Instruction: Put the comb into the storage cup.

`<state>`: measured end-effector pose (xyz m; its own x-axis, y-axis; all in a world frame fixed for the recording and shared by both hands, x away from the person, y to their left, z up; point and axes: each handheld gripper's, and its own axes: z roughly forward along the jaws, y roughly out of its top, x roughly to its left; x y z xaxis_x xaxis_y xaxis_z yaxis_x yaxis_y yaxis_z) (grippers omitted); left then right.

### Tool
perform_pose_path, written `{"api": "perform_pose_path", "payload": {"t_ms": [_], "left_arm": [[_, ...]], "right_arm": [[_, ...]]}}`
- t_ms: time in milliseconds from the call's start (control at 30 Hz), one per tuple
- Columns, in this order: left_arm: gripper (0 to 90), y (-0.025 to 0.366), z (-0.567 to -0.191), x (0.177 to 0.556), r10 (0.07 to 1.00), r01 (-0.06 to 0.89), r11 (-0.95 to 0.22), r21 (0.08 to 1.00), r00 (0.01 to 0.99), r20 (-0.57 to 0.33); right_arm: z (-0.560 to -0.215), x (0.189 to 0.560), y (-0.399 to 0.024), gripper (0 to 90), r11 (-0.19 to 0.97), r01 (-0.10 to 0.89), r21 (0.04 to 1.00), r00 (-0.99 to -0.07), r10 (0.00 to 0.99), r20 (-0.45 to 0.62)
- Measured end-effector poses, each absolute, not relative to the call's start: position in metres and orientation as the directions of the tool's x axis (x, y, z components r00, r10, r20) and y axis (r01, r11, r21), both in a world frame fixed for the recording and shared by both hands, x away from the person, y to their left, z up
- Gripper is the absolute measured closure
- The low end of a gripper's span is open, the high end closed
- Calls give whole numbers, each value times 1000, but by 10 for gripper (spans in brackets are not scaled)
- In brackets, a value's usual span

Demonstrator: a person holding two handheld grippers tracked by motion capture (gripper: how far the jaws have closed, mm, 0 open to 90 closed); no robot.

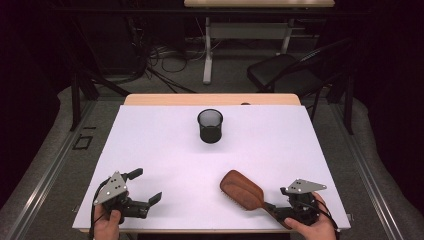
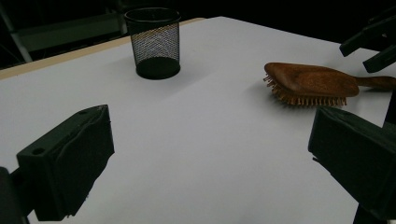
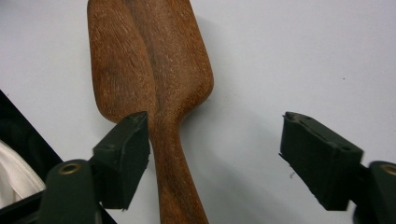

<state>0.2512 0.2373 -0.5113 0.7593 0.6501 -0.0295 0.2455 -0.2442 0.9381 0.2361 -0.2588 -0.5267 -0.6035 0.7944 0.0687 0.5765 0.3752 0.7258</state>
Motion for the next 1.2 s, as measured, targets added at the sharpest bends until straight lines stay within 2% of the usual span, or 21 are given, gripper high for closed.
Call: {"api": "perform_pose_path", "payload": {"t_ms": [100, 300, 467, 867, 1200], "left_arm": [[3, 237, -511, 251, 649, 245, -245, 938, 761, -29], [3, 237, -512, 251, 648, 247, -246, 937, 761, -30], [3, 237, -512, 251, 650, 248, -244, 938, 760, -32], [3, 236, -512, 251, 651, 247, -247, 937, 759, -29], [3, 235, -512, 251, 657, 250, -248, 936, 754, -28]], "right_arm": [[-527, 236, -256, 153, 397, 578, 713, -613, 788, 59], [-529, 237, -252, 133, 400, 595, 697, -612, 788, 70], [-529, 238, -248, 65, 404, 605, 686, -602, 796, 62], [-533, 238, -235, 42, 503, 596, 626, -657, 753, 20], [-534, 240, -235, 54, 520, 610, 598, -670, 742, 38]]}}
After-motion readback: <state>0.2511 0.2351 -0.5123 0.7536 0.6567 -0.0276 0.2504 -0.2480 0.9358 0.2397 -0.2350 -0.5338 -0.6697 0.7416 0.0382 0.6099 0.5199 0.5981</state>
